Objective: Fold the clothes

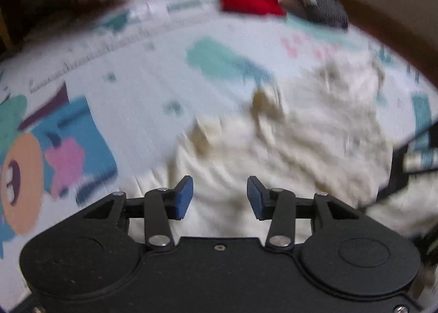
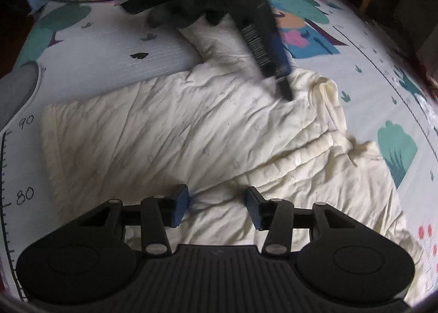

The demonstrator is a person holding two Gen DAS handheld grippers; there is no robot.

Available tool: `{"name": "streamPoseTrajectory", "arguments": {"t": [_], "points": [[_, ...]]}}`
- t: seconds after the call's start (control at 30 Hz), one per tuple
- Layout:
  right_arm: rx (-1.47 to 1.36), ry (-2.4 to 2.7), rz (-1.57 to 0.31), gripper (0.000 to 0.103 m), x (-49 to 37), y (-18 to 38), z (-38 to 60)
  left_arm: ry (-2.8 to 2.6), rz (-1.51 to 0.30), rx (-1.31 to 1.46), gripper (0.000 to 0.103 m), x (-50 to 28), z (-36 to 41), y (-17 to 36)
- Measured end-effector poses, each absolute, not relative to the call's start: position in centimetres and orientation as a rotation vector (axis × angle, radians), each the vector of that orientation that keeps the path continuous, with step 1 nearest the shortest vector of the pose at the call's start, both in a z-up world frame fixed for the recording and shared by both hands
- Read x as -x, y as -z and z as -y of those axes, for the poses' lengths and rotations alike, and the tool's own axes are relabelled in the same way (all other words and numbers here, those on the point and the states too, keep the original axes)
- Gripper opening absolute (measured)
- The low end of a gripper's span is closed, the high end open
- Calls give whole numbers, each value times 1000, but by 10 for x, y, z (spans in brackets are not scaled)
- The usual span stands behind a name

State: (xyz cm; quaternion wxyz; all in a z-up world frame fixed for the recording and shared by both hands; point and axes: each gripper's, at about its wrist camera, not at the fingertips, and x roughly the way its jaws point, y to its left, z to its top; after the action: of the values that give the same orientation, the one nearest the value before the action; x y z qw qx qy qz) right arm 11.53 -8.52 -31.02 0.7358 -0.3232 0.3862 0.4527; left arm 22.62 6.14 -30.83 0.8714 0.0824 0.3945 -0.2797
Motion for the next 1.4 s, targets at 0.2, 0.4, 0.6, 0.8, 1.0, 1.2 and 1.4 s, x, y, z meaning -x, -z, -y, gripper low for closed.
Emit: {"name": "streamPoseTrajectory", "arguments": {"t": [0.2,0.4,0.6,0.8,1.0,1.2,1.4], "points": [[730,-1008,-778,48,-111,314,69,613,-894,-192,43,-261,-45,327],[706,-996,-776,48,-115,318,64,595,-841,-95,43,-258,-48,313],[710,-982,-756,47,-122,315,61,481,-751,-151,45,-231,-29,307],[658,-945,-772,47,-128,310,82,328,-666,-63,45,-155,-85,293],[710,-960,-770,48,-126,323,71,204,-698,-50,43,-125,-122,306],[689,-959,-816,50,-136,322,72,263,-724,-120,42,-139,-104,310],[671,-943,-829,51,-138,319,73,270,-759,-136,44,-143,-97,316]]}}
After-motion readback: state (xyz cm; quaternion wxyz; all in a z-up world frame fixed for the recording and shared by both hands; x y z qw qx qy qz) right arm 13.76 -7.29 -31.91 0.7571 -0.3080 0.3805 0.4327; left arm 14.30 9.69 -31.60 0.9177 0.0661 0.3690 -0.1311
